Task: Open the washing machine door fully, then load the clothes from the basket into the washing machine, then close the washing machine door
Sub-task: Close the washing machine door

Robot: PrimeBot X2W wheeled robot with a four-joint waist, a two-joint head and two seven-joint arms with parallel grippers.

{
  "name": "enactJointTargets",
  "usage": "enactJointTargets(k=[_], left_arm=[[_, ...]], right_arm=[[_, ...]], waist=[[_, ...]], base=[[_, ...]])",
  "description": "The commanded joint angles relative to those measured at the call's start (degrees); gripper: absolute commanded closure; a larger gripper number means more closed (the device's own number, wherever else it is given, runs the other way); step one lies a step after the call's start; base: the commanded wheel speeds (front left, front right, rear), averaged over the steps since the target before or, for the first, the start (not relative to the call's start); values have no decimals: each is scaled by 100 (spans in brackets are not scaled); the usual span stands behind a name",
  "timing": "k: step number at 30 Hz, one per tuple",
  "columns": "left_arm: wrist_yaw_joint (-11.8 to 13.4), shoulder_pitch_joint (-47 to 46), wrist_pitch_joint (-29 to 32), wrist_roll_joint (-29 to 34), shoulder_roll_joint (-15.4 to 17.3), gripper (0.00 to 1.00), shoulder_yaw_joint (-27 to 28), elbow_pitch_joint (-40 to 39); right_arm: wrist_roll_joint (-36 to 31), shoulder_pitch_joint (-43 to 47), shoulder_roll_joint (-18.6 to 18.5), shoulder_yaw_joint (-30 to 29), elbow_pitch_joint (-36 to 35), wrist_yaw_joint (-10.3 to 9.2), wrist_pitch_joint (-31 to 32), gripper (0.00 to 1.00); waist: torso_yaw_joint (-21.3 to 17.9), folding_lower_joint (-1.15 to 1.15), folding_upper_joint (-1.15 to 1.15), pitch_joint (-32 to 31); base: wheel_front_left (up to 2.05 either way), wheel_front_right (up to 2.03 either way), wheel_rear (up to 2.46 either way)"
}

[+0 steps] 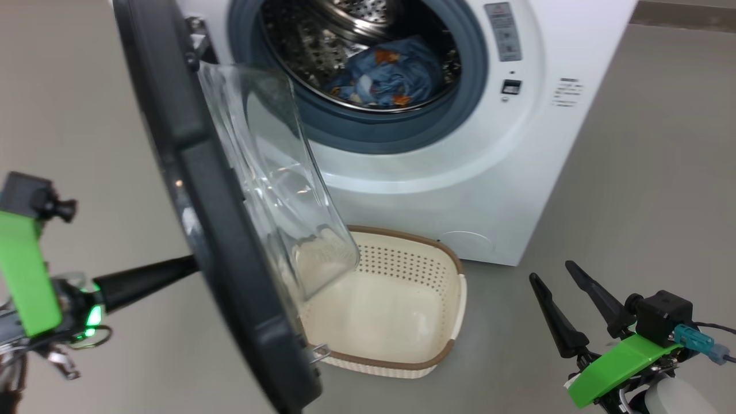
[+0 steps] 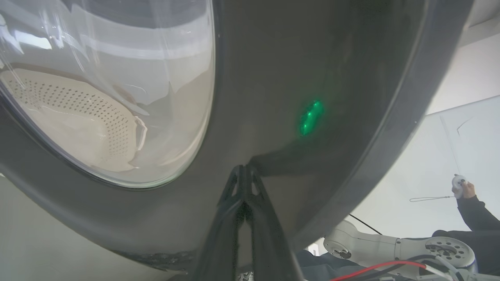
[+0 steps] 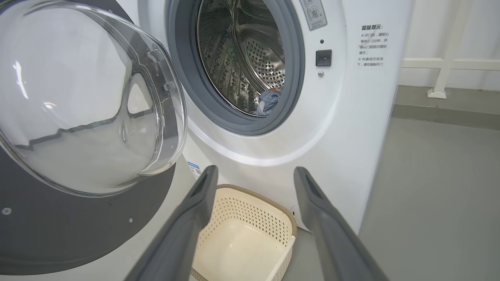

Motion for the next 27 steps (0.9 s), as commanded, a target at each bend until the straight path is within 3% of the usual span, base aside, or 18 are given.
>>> enactJointTargets(k=[1, 17, 27], left_arm=[[-24, -362, 7, 105, 130, 100, 173, -210], [-24, -688, -343, 494, -269, 100, -25, 44], [-24, -677, -481, 591, -282, 100, 67, 112]], right_arm=[[-50, 72, -14, 66, -165, 9, -69, 0], [-109, 92, 86, -91, -238, 9, -69, 0], [-130, 123, 104, -165, -259, 9, -69, 0]], waist=[[-238, 0, 0, -34], [-1236, 0, 0, 97], [-1342, 0, 0, 120]], base=[[0, 0, 0], [0, 0, 0], [0, 0, 0]])
